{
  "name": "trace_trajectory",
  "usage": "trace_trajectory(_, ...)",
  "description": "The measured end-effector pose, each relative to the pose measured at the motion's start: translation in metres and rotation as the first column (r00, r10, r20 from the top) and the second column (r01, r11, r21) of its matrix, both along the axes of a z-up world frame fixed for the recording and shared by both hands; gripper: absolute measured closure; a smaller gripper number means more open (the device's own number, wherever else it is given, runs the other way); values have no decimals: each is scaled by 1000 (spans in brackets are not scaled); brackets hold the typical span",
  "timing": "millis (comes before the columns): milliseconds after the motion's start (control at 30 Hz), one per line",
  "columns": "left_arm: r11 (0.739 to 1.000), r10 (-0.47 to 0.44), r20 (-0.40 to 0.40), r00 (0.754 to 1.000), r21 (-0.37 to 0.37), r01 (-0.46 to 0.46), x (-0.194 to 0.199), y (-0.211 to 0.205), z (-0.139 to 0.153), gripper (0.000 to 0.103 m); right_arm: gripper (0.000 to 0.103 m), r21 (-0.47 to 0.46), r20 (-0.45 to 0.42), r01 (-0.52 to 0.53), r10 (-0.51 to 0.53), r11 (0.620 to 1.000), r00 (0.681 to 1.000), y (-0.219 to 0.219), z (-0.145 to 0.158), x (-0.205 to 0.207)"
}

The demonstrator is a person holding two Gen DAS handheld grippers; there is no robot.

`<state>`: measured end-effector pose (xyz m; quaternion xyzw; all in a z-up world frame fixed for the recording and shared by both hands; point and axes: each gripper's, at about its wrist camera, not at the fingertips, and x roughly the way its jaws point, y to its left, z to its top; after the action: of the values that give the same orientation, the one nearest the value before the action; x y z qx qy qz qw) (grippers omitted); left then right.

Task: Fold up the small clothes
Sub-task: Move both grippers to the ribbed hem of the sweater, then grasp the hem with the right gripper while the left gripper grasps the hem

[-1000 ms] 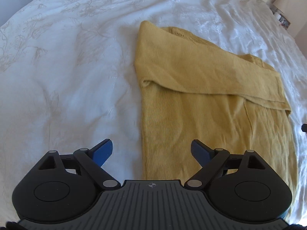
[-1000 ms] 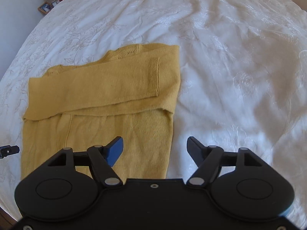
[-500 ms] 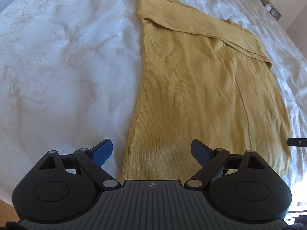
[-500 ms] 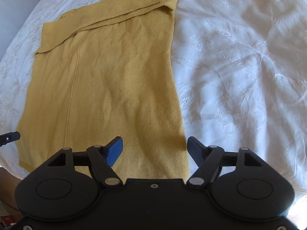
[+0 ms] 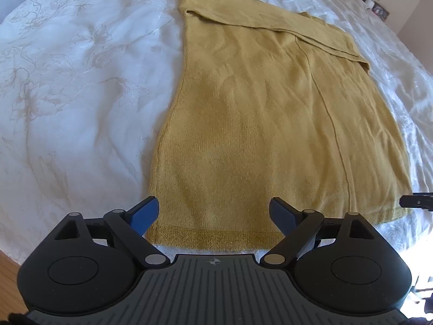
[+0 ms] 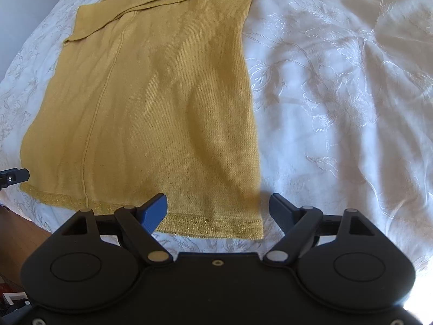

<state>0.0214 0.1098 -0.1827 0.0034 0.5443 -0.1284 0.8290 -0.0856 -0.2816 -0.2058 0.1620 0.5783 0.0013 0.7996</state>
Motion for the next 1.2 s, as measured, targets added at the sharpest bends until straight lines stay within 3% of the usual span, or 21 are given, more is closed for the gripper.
trace_trajectory(267,1000,22,-11,1000,15,-22,9,7,-9,14,19,19,-16,27,-26,999,1000,1,-6,1)
trace_trajectory(500,1000,14,-91,996,23,-12,24,6,-36,14,17,29,-47,18,-17,999,999,5,-17,15)
trace_trajectory(567,1000,12,-101,995,29,-9,27,3,-41,12,15,39,-49,18,-16,999,999,7,-21,18)
trace_trajectory(667,1000,15,-127,992,17,-13,32,-1,-47,1,13,48,-52,14,-11,999,999,8,-24,19)
trace_trajectory(900,998,37,-149,988,63,-28,36,-11,-49,1,14,72,-46,-4,7,997,999,8,-29,12)
trace_trajectory(967,997,43,-138,989,63,-35,34,-10,-46,11,28,78,-42,-12,15,997,999,8,-28,11)
trace_trajectory(1000,997,44,-127,991,64,-36,32,-9,-42,22,39,79,-43,-16,20,997,999,4,-28,9)
trace_trajectory(1033,997,45,-116,992,64,-38,29,-8,-39,37,47,83,-43,-19,22,996,999,3,-27,8)
trace_trajectory(1067,997,49,-107,993,66,-42,27,-8,-36,46,53,87,-41,-22,25,996,999,3,-26,7)
trace_trajectory(1133,997,56,-91,994,59,-51,22,-6,-28,79,85,99,-30,-36,39,994,999,3,-22,5)
trace_trajectory(1200,997,70,-80,994,32,-67,17,-4,-20,88,87,112,-6,-50,51,992,999,2,-15,2)
